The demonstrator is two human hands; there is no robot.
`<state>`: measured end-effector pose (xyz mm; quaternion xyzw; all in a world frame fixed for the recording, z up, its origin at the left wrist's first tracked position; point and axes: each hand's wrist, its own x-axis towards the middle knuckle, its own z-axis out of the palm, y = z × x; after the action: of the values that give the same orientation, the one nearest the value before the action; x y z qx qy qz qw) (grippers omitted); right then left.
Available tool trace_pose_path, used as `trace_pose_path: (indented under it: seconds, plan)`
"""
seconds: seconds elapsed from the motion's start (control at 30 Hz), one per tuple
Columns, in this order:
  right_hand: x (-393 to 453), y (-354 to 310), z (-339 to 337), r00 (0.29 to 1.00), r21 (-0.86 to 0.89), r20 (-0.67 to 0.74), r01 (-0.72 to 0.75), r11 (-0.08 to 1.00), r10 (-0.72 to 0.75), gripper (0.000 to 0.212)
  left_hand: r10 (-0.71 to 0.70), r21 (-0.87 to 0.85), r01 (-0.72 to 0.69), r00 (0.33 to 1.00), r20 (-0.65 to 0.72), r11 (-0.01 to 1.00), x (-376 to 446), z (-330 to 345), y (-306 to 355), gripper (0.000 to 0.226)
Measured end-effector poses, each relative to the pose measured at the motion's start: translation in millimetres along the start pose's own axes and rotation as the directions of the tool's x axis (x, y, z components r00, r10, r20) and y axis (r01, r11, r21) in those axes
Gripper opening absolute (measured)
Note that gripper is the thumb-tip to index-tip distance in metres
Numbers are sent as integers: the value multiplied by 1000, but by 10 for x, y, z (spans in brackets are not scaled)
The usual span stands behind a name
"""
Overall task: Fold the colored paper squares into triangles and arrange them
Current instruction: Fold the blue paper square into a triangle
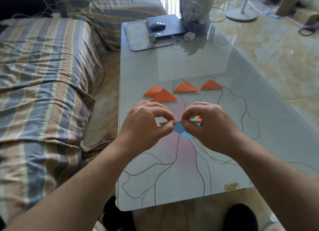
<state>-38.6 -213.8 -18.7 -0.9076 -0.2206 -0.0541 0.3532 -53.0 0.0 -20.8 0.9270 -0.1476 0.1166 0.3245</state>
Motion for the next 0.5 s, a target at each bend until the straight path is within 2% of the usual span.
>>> trace_pose_path:
  seconds: [0.27,0.5]
  plan:
    - [5,6,-50,996,30,16,-85,996,85,19,3,56,-6,999,54,998,38,-91,-62,15]
    - [13,4,-72,985,69,28,-170,983,169,20,2,78,-8,997,74,997,60,-187,-114,5]
